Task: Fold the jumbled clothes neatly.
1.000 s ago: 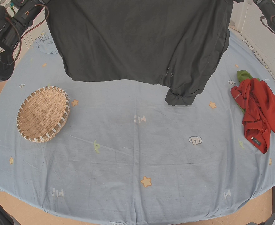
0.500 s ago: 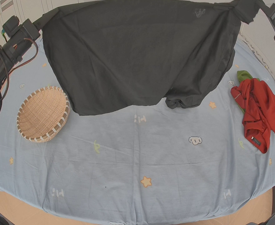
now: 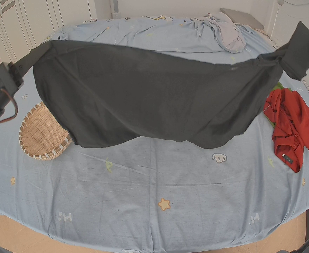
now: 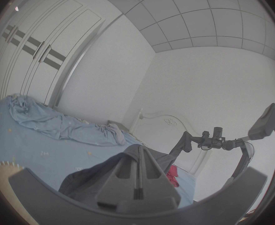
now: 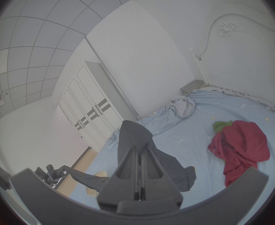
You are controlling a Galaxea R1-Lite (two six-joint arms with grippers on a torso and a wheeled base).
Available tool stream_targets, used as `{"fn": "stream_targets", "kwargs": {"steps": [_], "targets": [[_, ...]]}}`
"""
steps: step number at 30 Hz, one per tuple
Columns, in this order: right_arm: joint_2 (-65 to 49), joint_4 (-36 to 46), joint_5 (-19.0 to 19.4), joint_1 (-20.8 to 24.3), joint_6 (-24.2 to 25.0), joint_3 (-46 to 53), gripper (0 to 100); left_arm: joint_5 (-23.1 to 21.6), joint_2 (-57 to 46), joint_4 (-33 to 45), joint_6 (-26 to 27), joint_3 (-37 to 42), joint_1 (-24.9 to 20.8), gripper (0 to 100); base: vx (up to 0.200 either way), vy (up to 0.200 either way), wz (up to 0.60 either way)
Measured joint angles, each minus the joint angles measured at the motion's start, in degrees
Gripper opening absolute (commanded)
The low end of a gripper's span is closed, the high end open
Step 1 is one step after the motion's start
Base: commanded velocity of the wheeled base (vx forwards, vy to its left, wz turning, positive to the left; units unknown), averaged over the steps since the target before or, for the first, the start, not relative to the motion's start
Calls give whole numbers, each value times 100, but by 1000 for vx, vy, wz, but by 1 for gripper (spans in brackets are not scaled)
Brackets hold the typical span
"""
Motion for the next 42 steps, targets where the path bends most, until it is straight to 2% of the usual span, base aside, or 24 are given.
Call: {"fn": "stream_targets", "kwargs": {"steps": [6,14,24,35,37,42], "targets": [[-640,574,117,20,63,444,0,-293,-662,13,-216,980,4,0,0,0,0],[-1412,1546,282,50,99,918,0,-422,-1554,55,-355,2398,4,0,0,0,0],[-2157,1805,416,61,354,2122,0,-444,-2420,254,-457,3856,-52,0,0,0,0],[-2589,1816,649,66,786,3483,0,-444,-3666,2734,-946,4013,-149,0,0,0,0],[-2647,1816,746,66,863,3810,0,-441,-4074,3402,-1056,4007,-182,0,0,0,0],[-2664,1816,963,61,994,4192,0,-435,-4537,4445,-1135,4007,-265,0,0,0,0]]}}
